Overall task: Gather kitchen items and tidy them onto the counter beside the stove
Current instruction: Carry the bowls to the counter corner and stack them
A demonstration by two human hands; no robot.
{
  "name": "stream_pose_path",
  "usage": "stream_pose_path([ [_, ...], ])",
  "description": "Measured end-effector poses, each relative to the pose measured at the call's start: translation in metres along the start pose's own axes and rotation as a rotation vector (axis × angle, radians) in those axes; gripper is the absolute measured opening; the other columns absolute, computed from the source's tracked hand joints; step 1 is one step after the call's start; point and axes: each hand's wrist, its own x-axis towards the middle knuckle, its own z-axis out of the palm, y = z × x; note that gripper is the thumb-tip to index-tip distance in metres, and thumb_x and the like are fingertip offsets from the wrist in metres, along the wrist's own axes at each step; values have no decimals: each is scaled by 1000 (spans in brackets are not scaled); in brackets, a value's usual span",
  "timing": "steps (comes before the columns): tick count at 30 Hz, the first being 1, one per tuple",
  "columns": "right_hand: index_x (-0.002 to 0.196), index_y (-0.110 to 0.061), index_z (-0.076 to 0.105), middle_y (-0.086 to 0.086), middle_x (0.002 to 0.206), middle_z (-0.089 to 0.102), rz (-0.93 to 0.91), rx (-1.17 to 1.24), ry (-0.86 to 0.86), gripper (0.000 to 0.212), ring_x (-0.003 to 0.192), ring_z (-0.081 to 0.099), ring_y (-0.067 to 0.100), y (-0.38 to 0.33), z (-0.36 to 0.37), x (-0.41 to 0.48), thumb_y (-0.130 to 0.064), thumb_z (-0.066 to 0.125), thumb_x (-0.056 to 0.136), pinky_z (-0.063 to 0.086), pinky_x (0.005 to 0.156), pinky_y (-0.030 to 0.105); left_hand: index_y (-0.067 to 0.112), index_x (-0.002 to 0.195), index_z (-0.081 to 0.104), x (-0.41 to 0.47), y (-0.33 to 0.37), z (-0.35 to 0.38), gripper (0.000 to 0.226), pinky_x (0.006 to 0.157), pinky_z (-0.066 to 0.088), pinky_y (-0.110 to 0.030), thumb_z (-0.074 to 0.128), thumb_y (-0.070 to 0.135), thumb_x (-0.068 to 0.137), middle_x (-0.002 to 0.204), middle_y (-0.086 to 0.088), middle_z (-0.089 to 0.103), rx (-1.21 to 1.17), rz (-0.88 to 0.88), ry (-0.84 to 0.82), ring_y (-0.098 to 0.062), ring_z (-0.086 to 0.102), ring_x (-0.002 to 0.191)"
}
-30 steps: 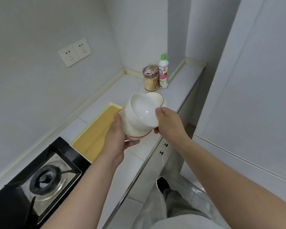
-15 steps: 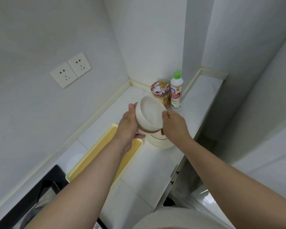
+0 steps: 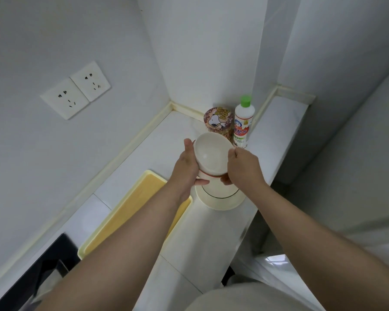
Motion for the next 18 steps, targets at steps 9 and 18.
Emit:
stream_pose_path([
  [9,106,-14,57,6,82,68,82,-133,9,25,49,69,16,19,2,23,-24,34,105,54,46,20,24,147,40,38,-16,12,82,68,63,-34,19,78,89,143,-9,48,151,-106,-93,-30,60,112],
  [18,118,-14,61,8,106,69,32,-323,29,29,88,67,26,38,16,30,-25,39,101,58,80,38,7,121,58,71,-41,5,40,75,57,-37,36,37,103,82,-10,66,525,-118,-78,-24,65,70],
])
